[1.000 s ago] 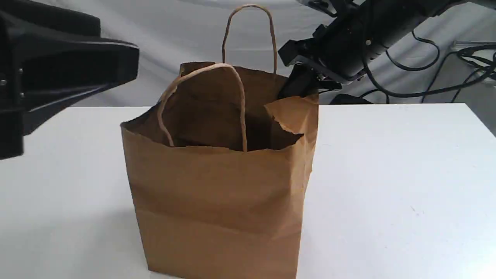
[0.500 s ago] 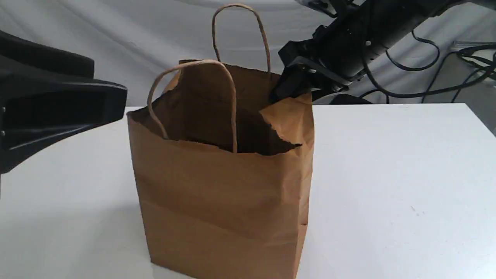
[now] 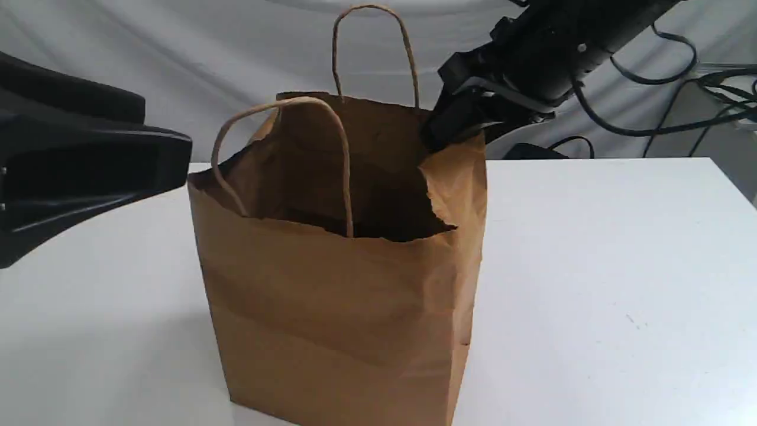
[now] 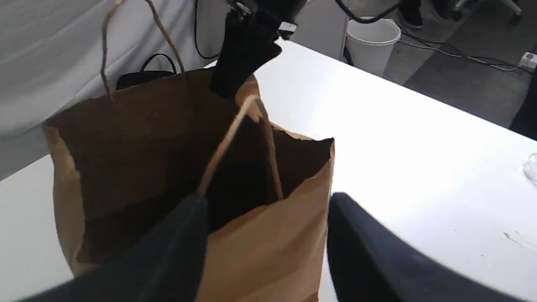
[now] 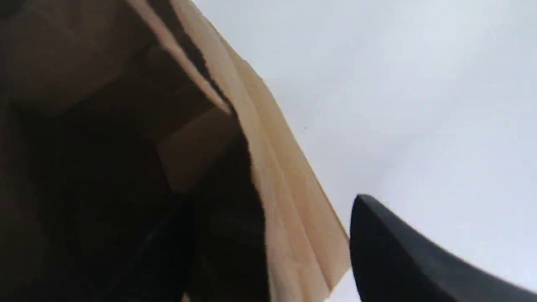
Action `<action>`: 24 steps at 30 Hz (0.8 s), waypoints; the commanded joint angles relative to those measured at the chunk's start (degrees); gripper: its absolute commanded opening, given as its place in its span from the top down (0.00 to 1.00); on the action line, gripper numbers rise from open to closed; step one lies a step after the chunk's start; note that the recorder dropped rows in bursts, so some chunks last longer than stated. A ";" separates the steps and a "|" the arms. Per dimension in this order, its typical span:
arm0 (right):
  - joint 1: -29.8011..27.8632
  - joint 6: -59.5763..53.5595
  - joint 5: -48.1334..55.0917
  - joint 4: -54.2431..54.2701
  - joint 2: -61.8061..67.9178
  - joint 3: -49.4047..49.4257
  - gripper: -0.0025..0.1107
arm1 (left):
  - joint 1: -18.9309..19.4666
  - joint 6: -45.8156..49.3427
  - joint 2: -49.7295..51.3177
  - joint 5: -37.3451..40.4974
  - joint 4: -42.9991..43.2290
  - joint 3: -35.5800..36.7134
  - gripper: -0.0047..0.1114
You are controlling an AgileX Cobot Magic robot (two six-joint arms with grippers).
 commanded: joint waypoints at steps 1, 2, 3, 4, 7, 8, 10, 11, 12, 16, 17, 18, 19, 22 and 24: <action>0.19 0.11 0.04 -3.17 -3.00 -0.31 0.49 | -0.37 -0.71 -0.40 -0.12 0.19 -0.14 0.57; 0.19 0.11 0.04 -3.17 -3.68 -0.31 0.49 | -0.37 -0.71 -0.40 0.00 0.19 -0.14 0.58; 0.19 0.11 0.04 -3.07 -4.57 -0.31 0.49 | -0.37 -0.71 -0.40 0.17 0.19 -0.14 0.60; 0.19 0.36 0.04 -3.07 -5.30 -0.31 0.49 | -0.37 -0.71 -0.40 0.44 0.19 -0.14 0.63; 0.19 1.12 0.04 -3.07 -8.29 -0.31 0.52 | -0.37 -0.71 -0.40 0.78 0.43 -0.14 0.74; 0.19 1.12 0.04 -3.19 -9.32 -0.31 0.54 | -0.37 -0.71 -0.40 1.01 0.64 -0.14 0.78; 0.19 1.12 0.04 -4.28 -11.22 -0.31 0.62 | -0.37 -0.71 -0.40 1.22 1.61 -0.14 0.89; 0.19 1.12 0.04 -4.91 -12.22 -0.31 0.67 | -0.37 -0.71 -0.40 1.27 1.76 -0.14 0.94; 0.19 1.12 0.04 -5.34 -13.17 -0.31 0.73 | -0.37 -0.71 -0.40 1.27 2.24 -0.14 0.96; 0.19 1.12 0.04 -6.20 -16.43 -0.31 0.92 | -0.37 -0.71 -0.40 1.36 2.61 -0.14 0.96; 0.19 1.12 0.04 -6.20 -17.18 -0.31 0.96 | -0.37 -0.71 -0.40 1.36 2.61 -0.14 0.96; 0.19 1.12 0.04 -6.20 -17.91 -0.31 0.98 | -0.37 -0.71 -0.55 1.36 2.61 -0.14 0.96; 0.19 1.12 0.04 -6.20 -18.69 -0.06 0.98 | -0.37 -0.71 -1.04 1.25 2.61 -0.14 0.96; 0.19 1.12 0.04 -6.96 -20.82 0.74 0.98 | -0.37 -0.61 -3.13 -0.88 2.61 0.52 0.96; 0.19 1.12 0.04 -7.93 -22.70 2.19 0.98 | -0.37 -0.61 -5.59 -3.60 3.40 1.61 0.96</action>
